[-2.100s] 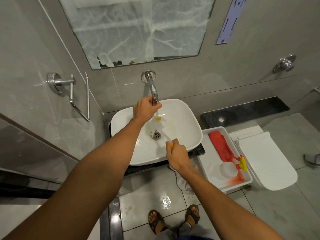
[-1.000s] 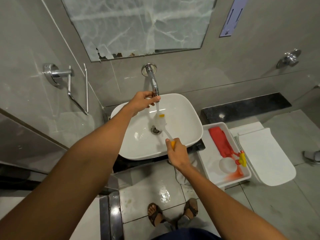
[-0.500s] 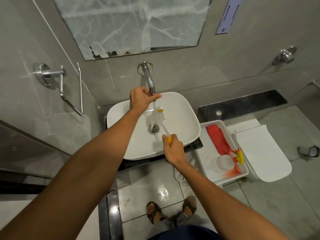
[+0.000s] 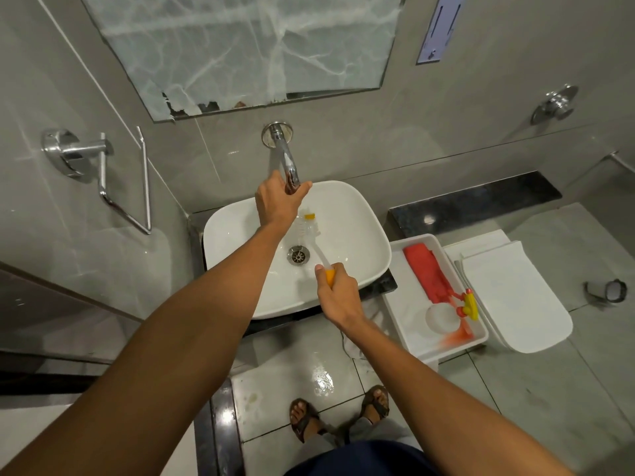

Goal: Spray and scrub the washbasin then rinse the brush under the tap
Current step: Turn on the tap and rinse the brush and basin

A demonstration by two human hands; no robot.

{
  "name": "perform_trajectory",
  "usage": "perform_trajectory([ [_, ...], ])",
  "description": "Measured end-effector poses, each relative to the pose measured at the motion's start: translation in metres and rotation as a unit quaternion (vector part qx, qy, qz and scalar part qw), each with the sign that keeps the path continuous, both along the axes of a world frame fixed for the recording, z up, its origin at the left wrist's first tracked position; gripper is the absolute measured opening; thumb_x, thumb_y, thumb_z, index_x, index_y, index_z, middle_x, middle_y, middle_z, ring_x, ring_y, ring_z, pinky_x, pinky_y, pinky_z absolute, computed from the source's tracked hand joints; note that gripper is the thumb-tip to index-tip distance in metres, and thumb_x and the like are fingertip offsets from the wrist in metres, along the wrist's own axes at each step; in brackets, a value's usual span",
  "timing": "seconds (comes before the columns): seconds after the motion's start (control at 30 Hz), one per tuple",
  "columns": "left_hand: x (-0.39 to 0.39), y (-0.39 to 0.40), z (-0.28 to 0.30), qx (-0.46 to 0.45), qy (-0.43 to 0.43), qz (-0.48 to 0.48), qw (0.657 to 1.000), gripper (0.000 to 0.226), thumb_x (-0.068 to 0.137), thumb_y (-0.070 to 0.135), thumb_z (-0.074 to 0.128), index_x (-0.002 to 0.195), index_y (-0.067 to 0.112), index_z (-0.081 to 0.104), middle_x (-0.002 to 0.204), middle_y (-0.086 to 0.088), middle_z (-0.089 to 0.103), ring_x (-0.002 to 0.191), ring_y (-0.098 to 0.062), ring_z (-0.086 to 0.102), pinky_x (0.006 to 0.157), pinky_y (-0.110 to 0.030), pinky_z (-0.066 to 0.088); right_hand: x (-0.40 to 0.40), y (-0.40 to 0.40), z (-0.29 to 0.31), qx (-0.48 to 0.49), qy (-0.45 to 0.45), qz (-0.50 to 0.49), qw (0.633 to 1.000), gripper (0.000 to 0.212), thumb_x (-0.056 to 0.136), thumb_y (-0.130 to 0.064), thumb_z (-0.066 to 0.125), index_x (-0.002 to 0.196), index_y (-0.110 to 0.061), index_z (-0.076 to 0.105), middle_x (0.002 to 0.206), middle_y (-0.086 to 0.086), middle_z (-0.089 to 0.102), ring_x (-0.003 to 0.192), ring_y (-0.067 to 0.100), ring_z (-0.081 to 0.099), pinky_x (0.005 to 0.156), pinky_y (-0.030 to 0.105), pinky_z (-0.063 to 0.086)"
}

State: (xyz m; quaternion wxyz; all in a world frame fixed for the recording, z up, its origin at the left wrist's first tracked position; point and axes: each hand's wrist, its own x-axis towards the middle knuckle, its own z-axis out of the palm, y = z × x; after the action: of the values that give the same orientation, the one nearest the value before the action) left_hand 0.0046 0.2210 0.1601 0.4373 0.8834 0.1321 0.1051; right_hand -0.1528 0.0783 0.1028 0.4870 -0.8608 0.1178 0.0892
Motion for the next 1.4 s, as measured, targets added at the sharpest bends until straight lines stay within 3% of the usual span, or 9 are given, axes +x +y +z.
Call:
perform_trajectory([
  [0.13, -0.009, 0.006, -0.001, 0.056, 0.008, 0.000, 0.998, 0.065, 0.088, 0.078, 0.067, 0.084, 0.016, 0.049, 0.080, -0.002, 0.060, 0.081, -0.026, 0.057, 0.091, -0.042, 0.042, -0.001, -0.009, -0.005, 0.010, -0.004, -0.015, 1.000, 0.038, 0.104, -0.051, 0.044, 0.100, -0.015, 0.057, 0.082, 0.002, 0.065, 0.073, 0.018, 0.064, 0.068, 0.034, 0.052],
  [0.27, -0.027, 0.000, -0.014, -0.057, 0.111, 0.013, 0.992, 0.080, 0.086, 0.096, 0.041, 0.066, 0.019, 0.044, 0.075, -0.003, 0.059, 0.089, -0.031, 0.063, 0.081, -0.043, 0.046, -0.005, -0.025, -0.010, 0.016, -0.015, -0.034, 0.999, 0.042, 0.105, -0.052, 0.039, 0.098, -0.013, 0.056, 0.086, 0.007, 0.068, 0.079, 0.023, 0.068, 0.066, 0.037, 0.056],
  [0.43, -0.044, -0.023, -0.036, -0.060, 0.142, -0.011, 0.988, 0.079, 0.095, 0.090, 0.027, 0.060, 0.020, 0.039, 0.068, -0.003, 0.054, 0.077, -0.028, 0.055, 0.078, -0.042, 0.045, -0.012, -0.054, -0.016, 0.048, -0.034, -0.072, 0.996, 0.042, 0.103, -0.060, 0.039, 0.097, -0.023, 0.060, 0.089, -0.003, 0.071, 0.083, 0.011, 0.069, 0.071, 0.024, 0.056],
  [0.57, -0.041, -0.066, -0.047, -0.024, 0.090, -0.022, 0.995, 0.071, 0.102, 0.079, 0.035, 0.067, 0.017, 0.040, 0.069, 0.000, 0.054, 0.078, -0.029, 0.056, 0.079, -0.042, 0.047, -0.006, -0.103, -0.025, 0.043, -0.047, -0.138, 0.988, 0.040, 0.104, -0.061, 0.038, 0.092, -0.028, 0.056, 0.079, -0.005, 0.065, 0.072, 0.009, 0.062, 0.067, 0.032, 0.051],
  [0.67, -0.034, -0.110, -0.060, 0.008, 0.024, -0.058, 0.998, 0.058, 0.104, 0.065, 0.052, 0.077, 0.014, 0.054, 0.083, -0.003, 0.061, 0.089, -0.029, 0.059, 0.088, -0.048, 0.051, 0.000, -0.151, -0.043, 0.013, -0.040, -0.173, 0.984, 0.037, 0.107, -0.054, 0.037, 0.088, -0.026, 0.052, 0.077, -0.007, 0.061, 0.069, -0.001, 0.057, 0.068, 0.034, 0.046],
  [0.8, -0.024, -0.168, -0.090, 0.072, 0.016, -0.125, 0.989, 0.058, 0.099, 0.067, 0.058, 0.119, 0.013, 0.069, 0.123, -0.005, 0.068, 0.115, -0.031, 0.064, 0.104, -0.049, 0.051, 0.004, -0.208, -0.084, -0.030, 0.026, -0.200, 0.979, 0.035, 0.109, -0.049, 0.036, 0.105, -0.019, 0.056, 0.096, 0.003, 0.068, 0.095, 0.030, 0.067, 0.080, 0.035, 0.044],
  [0.93, -0.024, -0.207, -0.124, 0.130, 0.083, -0.190, 0.970, 0.103, 0.096, 0.087, 0.032, 0.171, 0.017, 0.023, 0.180, -0.006, 0.023, 0.167, -0.026, 0.021, 0.136, -0.041, 0.009, 0.008, -0.239, -0.122, -0.067, 0.087, -0.178, 0.978, 0.039, 0.110, -0.047, 0.036, 0.113, -0.015, 0.057, 0.097, 0.012, 0.069, 0.100, 0.039, 0.068, 0.082, 0.039, 0.048],
  [1.07, -0.022, -0.233, -0.151, 0.184, 0.060, -0.205, 0.959, 0.109, 0.097, 0.085, 0.033, 0.174, 0.015, 0.002, 0.183, -0.004, -0.008, 0.170, -0.024, -0.006, 0.137, -0.042, -0.004, 0.026, -0.255, -0.161, -0.091, 0.157, -0.110, 0.977, 0.040, 0.110, -0.044, 0.035, 0.110, -0.009, 0.054, 0.103, 0.021, 0.072, 0.102, 0.043, 0.068, 0.087, 0.047, 0.053],
  [1.4, -0.015, -0.241, -0.168, 0.202, 0.036, -0.169, 0.964, 0.106, 0.100, 0.074, 0.052, 0.173, 0.010, 0.009, 0.183, -0.006, -0.003, 0.171, -0.025, -0.006, 0.139, -0.043, 0.003, 0.084, -0.261, -0.227, -0.066, 0.208, -0.084, 0.972, 0.035, 0.112, -0.022, 0.037, 0.113, 0.008, 0.055, 0.109, 0.027, 0.065, 0.102, 0.042, 0.064, 0.089, 0.049, 0.050],
])
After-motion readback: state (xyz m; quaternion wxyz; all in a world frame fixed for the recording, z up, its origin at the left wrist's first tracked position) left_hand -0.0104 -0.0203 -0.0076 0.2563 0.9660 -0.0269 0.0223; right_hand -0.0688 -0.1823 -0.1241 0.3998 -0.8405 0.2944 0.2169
